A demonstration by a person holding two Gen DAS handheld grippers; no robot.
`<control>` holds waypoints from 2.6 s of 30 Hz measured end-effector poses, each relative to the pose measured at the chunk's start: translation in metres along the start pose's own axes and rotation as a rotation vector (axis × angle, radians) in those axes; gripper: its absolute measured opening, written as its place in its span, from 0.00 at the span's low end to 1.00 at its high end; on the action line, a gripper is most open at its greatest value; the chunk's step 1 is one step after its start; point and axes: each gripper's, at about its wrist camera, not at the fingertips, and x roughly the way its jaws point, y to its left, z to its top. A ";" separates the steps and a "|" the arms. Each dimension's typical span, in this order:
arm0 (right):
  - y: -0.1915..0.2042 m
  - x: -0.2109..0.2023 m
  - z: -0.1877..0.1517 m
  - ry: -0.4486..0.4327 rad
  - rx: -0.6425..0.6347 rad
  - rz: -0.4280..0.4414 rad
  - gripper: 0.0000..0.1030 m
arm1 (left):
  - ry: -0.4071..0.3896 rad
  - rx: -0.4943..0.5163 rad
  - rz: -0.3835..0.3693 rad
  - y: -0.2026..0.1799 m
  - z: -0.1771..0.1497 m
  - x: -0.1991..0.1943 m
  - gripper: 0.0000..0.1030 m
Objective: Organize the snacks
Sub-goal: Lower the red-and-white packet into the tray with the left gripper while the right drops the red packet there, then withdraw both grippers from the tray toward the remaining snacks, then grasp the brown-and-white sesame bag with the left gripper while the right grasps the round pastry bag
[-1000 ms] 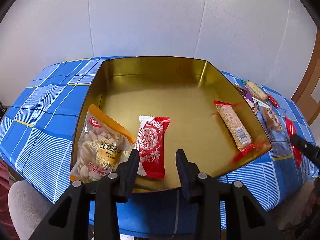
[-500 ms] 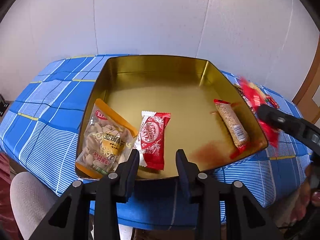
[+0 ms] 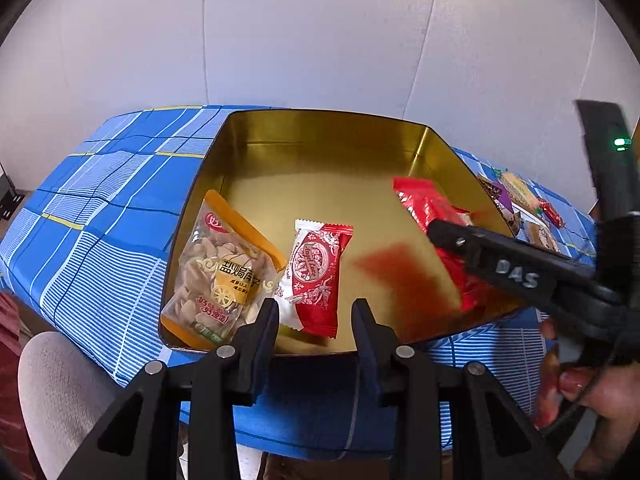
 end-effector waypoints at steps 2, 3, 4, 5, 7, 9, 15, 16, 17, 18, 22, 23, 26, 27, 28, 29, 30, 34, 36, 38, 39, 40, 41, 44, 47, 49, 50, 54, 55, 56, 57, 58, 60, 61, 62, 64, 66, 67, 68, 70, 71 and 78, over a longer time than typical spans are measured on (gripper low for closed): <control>-0.001 0.006 0.001 0.018 0.001 -0.014 0.39 | 0.000 0.000 0.000 0.000 0.000 0.001 0.37; -0.003 0.008 0.001 0.021 0.004 -0.016 0.39 | 0.000 -0.001 -0.002 0.000 0.000 0.001 0.37; -0.004 0.008 0.001 0.020 0.004 -0.011 0.39 | -0.002 -0.006 -0.004 0.000 -0.001 0.000 0.37; -0.003 0.008 0.001 0.017 0.001 -0.008 0.40 | -0.001 -0.009 -0.008 0.001 -0.001 0.000 0.37; -0.004 0.006 0.000 0.005 -0.005 -0.007 0.40 | -0.002 -0.008 -0.010 0.001 -0.001 0.001 0.37; -0.004 -0.001 -0.001 -0.018 -0.006 0.002 0.40 | -0.004 -0.011 -0.014 0.002 -0.001 0.001 0.37; -0.018 -0.039 -0.007 -0.116 0.037 0.030 0.40 | -0.012 -0.007 -0.037 -0.001 -0.002 -0.001 0.37; -0.024 -0.046 -0.009 -0.133 0.055 0.025 0.40 | -0.016 -0.004 -0.044 -0.002 -0.002 -0.002 0.37; -0.030 -0.053 -0.010 -0.146 0.072 0.018 0.40 | -0.021 0.000 -0.052 -0.004 -0.002 -0.003 0.37; -0.034 -0.059 -0.012 -0.158 0.086 0.014 0.40 | -0.025 0.007 -0.060 -0.006 -0.002 -0.004 0.37; -0.061 -0.081 -0.018 -0.180 0.139 -0.019 0.40 | -0.032 0.044 -0.094 -0.017 -0.004 -0.007 0.37; -0.065 -0.083 -0.019 -0.178 0.147 -0.028 0.40 | -0.030 0.053 -0.098 -0.019 -0.004 -0.007 0.37; -0.088 -0.090 -0.028 -0.169 0.187 -0.063 0.40 | -0.023 0.082 -0.119 -0.028 -0.005 -0.008 0.37; -0.096 -0.092 -0.031 -0.167 0.199 -0.071 0.40 | -0.022 0.093 -0.123 -0.031 -0.006 -0.009 0.37; -0.105 -0.094 -0.036 -0.163 0.212 -0.085 0.40 | -0.022 0.102 -0.128 -0.032 -0.007 -0.010 0.37; -0.111 -0.096 -0.038 -0.158 0.222 -0.096 0.40 | -0.024 0.113 -0.132 -0.035 -0.007 -0.011 0.37; -0.119 -0.097 -0.045 -0.153 0.233 -0.109 0.40 | -0.027 0.122 -0.138 -0.038 -0.008 -0.012 0.37; -0.150 -0.097 -0.068 -0.124 0.292 -0.149 0.40 | -0.036 0.159 -0.167 -0.049 -0.011 -0.016 0.37; -0.165 -0.093 -0.077 -0.111 0.333 -0.162 0.40 | -0.040 0.179 -0.177 -0.053 -0.013 -0.018 0.37; -0.178 -0.091 -0.083 -0.107 0.378 -0.160 0.40 | -0.036 0.191 -0.190 -0.057 -0.016 -0.019 0.37; -0.184 -0.091 -0.085 -0.108 0.396 -0.159 0.40 | -0.036 0.199 -0.189 -0.059 -0.017 -0.019 0.37; -0.190 -0.090 -0.085 -0.109 0.412 -0.162 0.40 | -0.036 0.207 -0.186 -0.060 -0.018 -0.020 0.37; -0.194 -0.090 -0.083 -0.110 0.418 -0.165 0.41 | -0.035 0.213 -0.188 -0.062 -0.018 -0.020 0.37; -0.202 -0.089 -0.073 -0.127 0.418 -0.178 0.54 | -0.031 0.218 -0.187 -0.064 -0.020 -0.020 0.37; -0.205 -0.087 -0.054 -0.139 0.403 -0.188 0.73 | -0.029 0.226 -0.186 -0.066 -0.021 -0.020 0.37; -0.205 -0.081 -0.039 -0.136 0.387 -0.195 0.80 | -0.021 0.225 -0.188 -0.067 -0.022 -0.020 0.37; -0.205 -0.078 -0.033 -0.128 0.379 -0.197 0.80 | -0.018 0.225 -0.187 -0.067 -0.022 -0.019 0.37; -0.206 -0.056 -0.008 -0.065 0.342 -0.204 0.82 | -0.013 0.226 -0.185 -0.067 -0.023 -0.020 0.37; -0.204 -0.053 -0.006 -0.055 0.336 -0.204 0.82 | -0.012 0.226 -0.183 -0.067 -0.023 -0.020 0.37; -0.204 -0.047 -0.003 -0.041 0.325 -0.205 0.82 | -0.012 0.226 -0.181 -0.067 -0.023 -0.020 0.37; -0.203 -0.041 0.000 -0.031 0.309 -0.210 0.82 | -0.013 0.225 -0.181 -0.066 -0.023 -0.020 0.37; -0.201 -0.038 0.001 -0.027 0.285 -0.228 0.82 | -0.012 0.224 -0.182 -0.066 -0.023 -0.020 0.37; -0.196 -0.032 0.003 -0.022 0.223 -0.272 0.82 | -0.009 0.226 -0.181 -0.067 -0.023 -0.019 0.37; -0.195 -0.030 0.003 -0.021 0.207 -0.282 0.82 | -0.007 0.226 -0.181 -0.067 -0.023 -0.019 0.37; -0.195 -0.029 0.003 -0.020 0.196 -0.295 0.82 | -0.003 0.227 -0.184 -0.068 -0.023 -0.018 0.37; -0.197 -0.024 0.001 -0.006 0.188 -0.309 0.82 | 0.005 0.232 -0.186 -0.070 -0.023 -0.017 0.37; -0.200 -0.023 -0.003 -0.006 0.188 -0.316 0.81 | 0.009 0.237 -0.192 -0.073 -0.023 -0.017 0.37; -0.202 -0.023 -0.004 -0.005 0.191 -0.315 0.77 | 0.008 0.241 -0.195 -0.075 -0.023 -0.017 0.37; -0.203 -0.025 -0.008 -0.024 0.183 -0.309 0.76 | 0.006 0.246 -0.196 -0.077 -0.022 -0.018 0.37; -0.202 -0.030 -0.013 -0.039 0.169 -0.298 0.70 | -0.002 0.257 -0.199 -0.082 -0.019 -0.020 0.37; -0.202 -0.032 -0.016 -0.044 0.165 -0.295 0.67 | -0.004 0.262 -0.203 -0.084 -0.018 -0.020 0.37; -0.214 -0.057 -0.043 -0.081 0.220 -0.313 0.60 | -0.001 0.295 -0.224 -0.110 -0.005 -0.019 0.37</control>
